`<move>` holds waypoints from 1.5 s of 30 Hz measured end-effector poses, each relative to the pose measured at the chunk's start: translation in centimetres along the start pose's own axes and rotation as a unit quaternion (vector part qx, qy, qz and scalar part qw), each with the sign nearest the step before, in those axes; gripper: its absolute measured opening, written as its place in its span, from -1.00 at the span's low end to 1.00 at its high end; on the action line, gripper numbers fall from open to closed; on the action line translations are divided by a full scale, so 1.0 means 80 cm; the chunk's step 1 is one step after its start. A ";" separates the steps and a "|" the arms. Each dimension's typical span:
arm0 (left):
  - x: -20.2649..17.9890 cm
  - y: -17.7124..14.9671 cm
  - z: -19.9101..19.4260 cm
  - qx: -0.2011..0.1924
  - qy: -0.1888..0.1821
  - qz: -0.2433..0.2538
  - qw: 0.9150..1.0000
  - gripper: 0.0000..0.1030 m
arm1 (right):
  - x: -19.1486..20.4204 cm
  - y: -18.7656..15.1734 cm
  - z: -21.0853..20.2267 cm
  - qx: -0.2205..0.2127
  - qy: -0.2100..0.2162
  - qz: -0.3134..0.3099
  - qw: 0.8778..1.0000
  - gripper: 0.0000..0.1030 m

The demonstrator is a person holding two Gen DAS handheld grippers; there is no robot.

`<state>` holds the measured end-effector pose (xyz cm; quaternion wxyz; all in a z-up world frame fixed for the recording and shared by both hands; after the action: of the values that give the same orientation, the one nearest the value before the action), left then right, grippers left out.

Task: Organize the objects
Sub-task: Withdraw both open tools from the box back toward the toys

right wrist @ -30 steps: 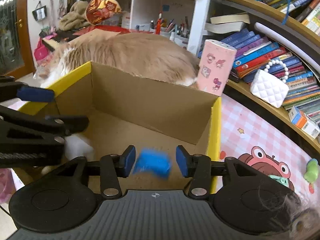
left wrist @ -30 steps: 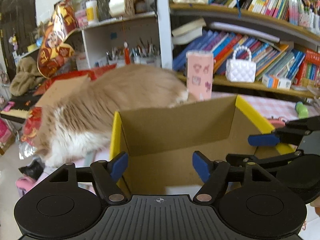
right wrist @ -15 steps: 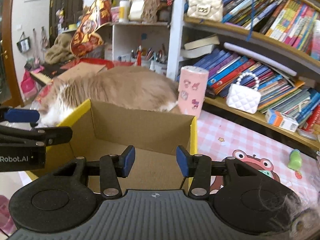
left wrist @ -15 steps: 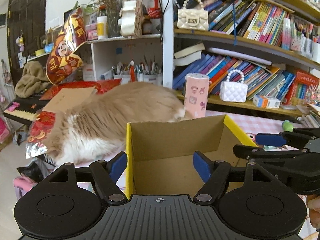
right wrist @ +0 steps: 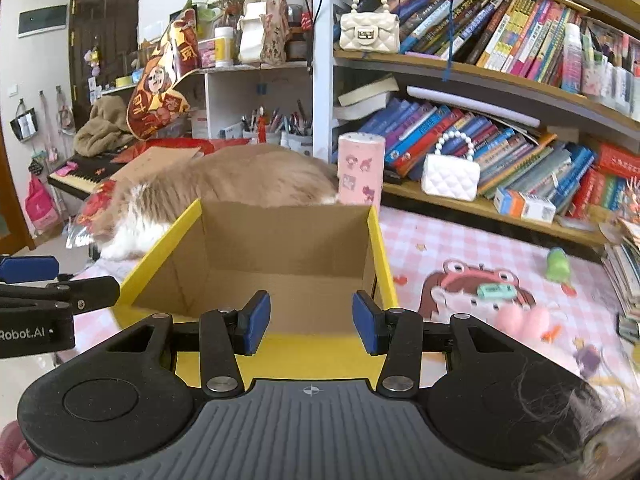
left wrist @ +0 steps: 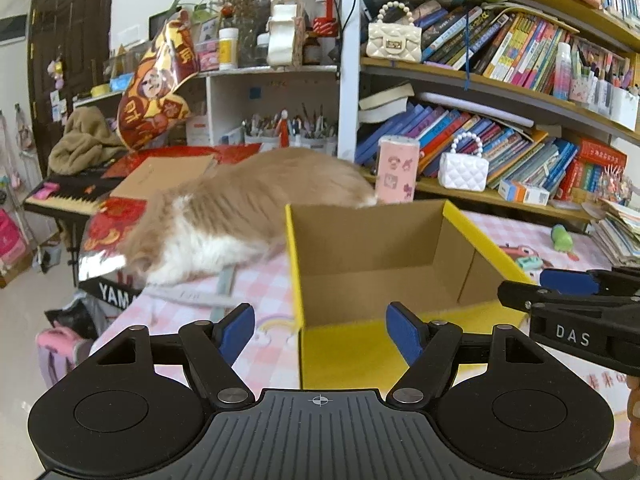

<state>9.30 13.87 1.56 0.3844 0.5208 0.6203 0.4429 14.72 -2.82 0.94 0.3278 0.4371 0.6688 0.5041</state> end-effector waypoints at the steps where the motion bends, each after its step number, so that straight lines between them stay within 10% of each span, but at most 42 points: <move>1: 0.001 -0.004 -0.004 0.003 0.000 0.000 1.000 0.44 | 0.003 -0.004 -0.005 0.004 0.000 0.000 1.000 -0.17; 19: 0.003 -0.070 -0.070 0.039 0.011 0.011 0.999 0.67 | 0.038 -0.074 -0.088 0.051 -0.060 -0.007 0.997 0.03; 45: -0.088 -0.091 -0.075 0.069 -0.129 0.070 0.987 0.70 | -0.014 -0.110 -0.158 0.074 -0.182 0.044 0.980 0.21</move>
<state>2.58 5.56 -3.36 0.3923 0.6408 0.5572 0.3537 1.85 -9.70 -3.99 0.3877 0.5736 0.6139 0.3792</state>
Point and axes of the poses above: each gripper's, at about its wrist camera, not at the fingertips, and z roughly the way its jaws point, x to its left, y to its top, the point moved 4 cm from there along z, roughly the way its jaws point, and after that the axes turned 14 degrees about -x, right-handed, at the moved point
